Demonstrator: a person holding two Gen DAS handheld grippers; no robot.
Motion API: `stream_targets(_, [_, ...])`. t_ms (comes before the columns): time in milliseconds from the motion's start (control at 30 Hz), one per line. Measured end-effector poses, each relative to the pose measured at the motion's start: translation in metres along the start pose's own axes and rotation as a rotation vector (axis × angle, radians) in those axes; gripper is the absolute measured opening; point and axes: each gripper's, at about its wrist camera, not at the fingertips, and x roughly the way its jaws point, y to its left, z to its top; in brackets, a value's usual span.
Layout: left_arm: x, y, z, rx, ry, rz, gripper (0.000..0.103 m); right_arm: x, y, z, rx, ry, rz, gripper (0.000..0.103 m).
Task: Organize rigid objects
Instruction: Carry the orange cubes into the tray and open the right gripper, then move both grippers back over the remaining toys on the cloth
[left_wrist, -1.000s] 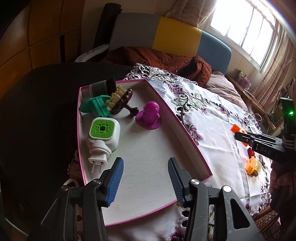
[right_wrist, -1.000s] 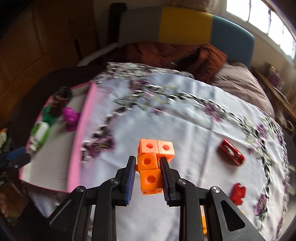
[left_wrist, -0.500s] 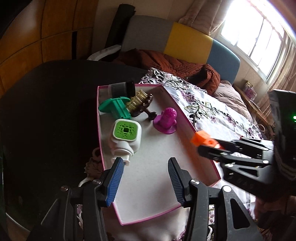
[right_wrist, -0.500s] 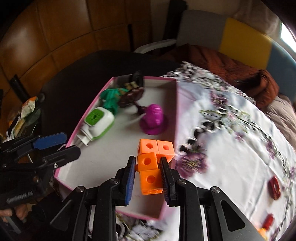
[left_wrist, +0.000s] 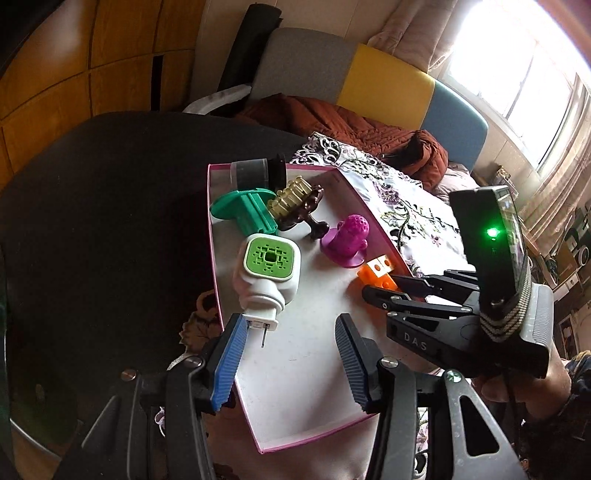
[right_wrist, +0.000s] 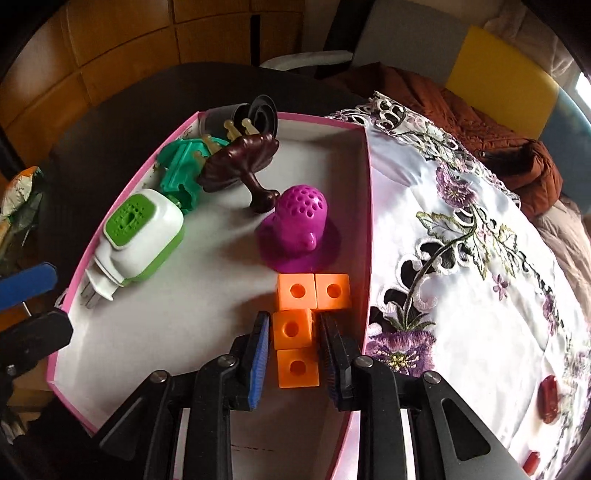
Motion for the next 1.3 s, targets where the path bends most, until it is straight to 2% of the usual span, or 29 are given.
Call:
stream_targets(167, [-0.001,-0.001,0.001,0.005,-0.003,0.003,0.05,-0.012,0.0,-0.005,0.008,-0.03,0.012,0.028])
stream_targets(500, [-0.004,-0.009,-0.001,0.032,-0.01,0.005,0.05,-0.051,-0.015,-0.015,0.088,-0.143,0.031,0.034])
stream_targets(767, [-0.006,-0.021,-0.003,0.07,-0.012,0.009,0.05,-0.083,-0.047,-0.034,0.166,-0.197,-0.008,0.051])
stream_targets(867, [-0.005,-0.027,-0.004,0.088,-0.007,0.01,0.05,-0.094,-0.069,-0.045,0.222,-0.209,-0.034,0.061])
stream_targets(1067, [-0.003,-0.04,-0.007,0.122,0.002,-0.009,0.05,-0.116,-0.125,-0.073,0.375,-0.231,-0.094,0.065])
stream_targets(1200, [-0.003,-0.05,-0.006,0.143,0.004,-0.03,0.05,-0.133,-0.164,-0.095,0.484,-0.261,-0.162,0.066])
stream_targets(1300, [-0.001,-0.063,-0.005,0.18,0.007,-0.063,0.05,-0.151,-0.201,-0.118,0.609,-0.31,-0.246,0.071])
